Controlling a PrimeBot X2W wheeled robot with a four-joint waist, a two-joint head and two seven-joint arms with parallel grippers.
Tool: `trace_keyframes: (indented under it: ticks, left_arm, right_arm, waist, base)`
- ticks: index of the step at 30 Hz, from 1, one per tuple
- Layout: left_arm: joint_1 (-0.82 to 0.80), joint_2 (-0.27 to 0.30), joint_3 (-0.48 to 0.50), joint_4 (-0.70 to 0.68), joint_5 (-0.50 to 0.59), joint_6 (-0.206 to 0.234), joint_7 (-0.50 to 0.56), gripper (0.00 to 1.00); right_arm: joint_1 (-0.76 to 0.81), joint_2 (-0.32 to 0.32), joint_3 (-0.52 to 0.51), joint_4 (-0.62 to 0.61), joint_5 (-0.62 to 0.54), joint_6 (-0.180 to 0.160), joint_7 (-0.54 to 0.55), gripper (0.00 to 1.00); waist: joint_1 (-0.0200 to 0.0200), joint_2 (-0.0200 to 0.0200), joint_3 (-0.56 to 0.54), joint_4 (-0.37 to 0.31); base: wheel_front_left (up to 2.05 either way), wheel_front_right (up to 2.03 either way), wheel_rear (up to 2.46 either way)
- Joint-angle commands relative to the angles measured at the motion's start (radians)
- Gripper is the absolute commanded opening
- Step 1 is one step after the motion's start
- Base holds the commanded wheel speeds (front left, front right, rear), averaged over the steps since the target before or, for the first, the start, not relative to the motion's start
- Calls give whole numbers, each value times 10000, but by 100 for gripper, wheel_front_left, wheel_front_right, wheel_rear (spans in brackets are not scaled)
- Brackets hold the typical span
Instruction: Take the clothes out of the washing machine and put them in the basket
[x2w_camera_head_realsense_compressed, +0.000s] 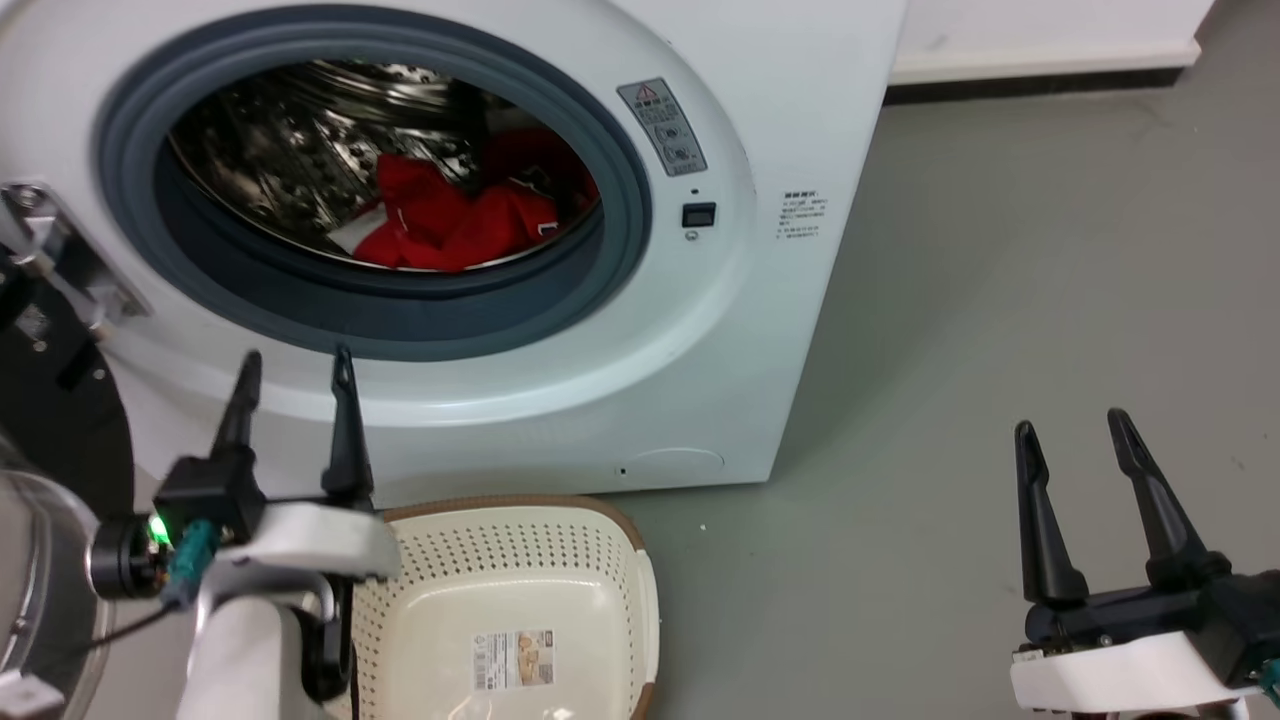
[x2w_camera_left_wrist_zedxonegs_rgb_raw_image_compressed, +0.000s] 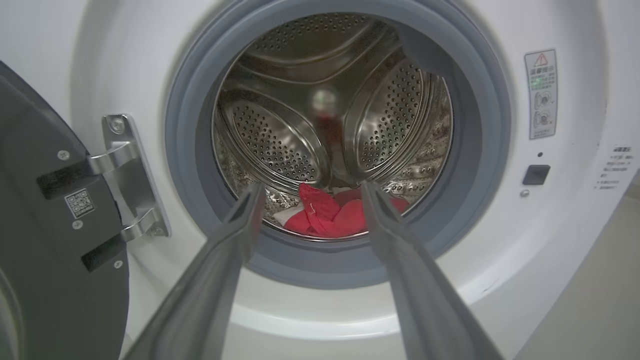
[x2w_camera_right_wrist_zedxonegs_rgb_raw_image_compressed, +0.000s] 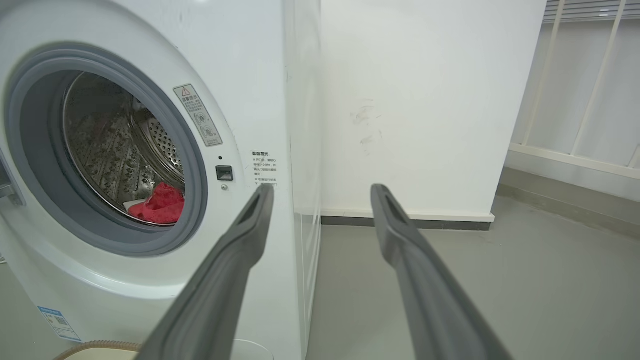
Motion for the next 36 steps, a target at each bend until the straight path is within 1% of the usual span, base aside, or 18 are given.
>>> trace_keyframes:
  ticks: [1,5,11,15,17,21,23,27,28,32,36]
  left_arm:
    - [-553,94,135,239,42,-62,-24,100]
    - [-1811,419,268,1100,118,-242,-24,100]
    - [-3835,1131,194,2601,275,-477,-24,100]
    - [-5176,1542,-55,4004,432,-588,-23,100]
    - [-5978,1903,-127,4688,475,-627,207,100]
    - [-7356,2271,-474,5817,504,-758,1153,100]
    - [-8058,2604,-711,6253,517,-792,1822,100]
    - [-9288,3072,-1493,6949,459,-846,3188,100]
    - [-9288,3072,-1493,6949,459,-846,3188,100]
    - [-10229,3560,-2702,7441,-146,-847,4623,100]
    - [-11005,4042,-3721,7582,-1039,-850,5992,100]
  right_arm:
    - [-245,-12,39,-62,-14,-7,-25,100]
    - [-588,-11,51,-135,38,-7,-25,100]
    - [-1208,-9,-41,-227,218,-7,-25,100]
    - [-1481,-8,-41,-257,373,-7,-25,100]
    - [-1626,-5,-30,-290,474,-7,-25,100]
    - [-1931,-6,-74,-342,625,-7,-25,100]
    - [-2105,-5,-87,-396,698,-7,-25,100]
    - [-2428,-6,-189,-499,906,-7,-25,100]
    - [-2428,-6,-189,-499,906,-7,-25,100]
    - [-2650,-6,-205,-538,1073,-7,-25,100]
    - [-2841,-5,-162,-613,1210,-7,-25,100]
  waist:
    - [0,-1,449,-280]
    - [0,-1,1062,-555]
    - [0,-1,2063,-1012]
    - [0,-1,2585,-1255]
    - [0,-1,2905,-1378]
    - [0,-1,3489,-1563]
    - [0,-1,3796,-1670]
    - [0,-1,4383,-1835]
    - [0,-1,4383,-1835]
    - [0,-1,4827,-1986]
    - [0,-1,5258,-2138]
  base:
    - [0,0,0]
    - [0,0,0]
    - [0,0,0]
    - [0,0,0]
    - [0,0,0]
    - [0,0,0]
    - [0,0,0]
    - [0,0,0]
    - [0,0,0]
    - [0,0,0]
    - [0,0,0]
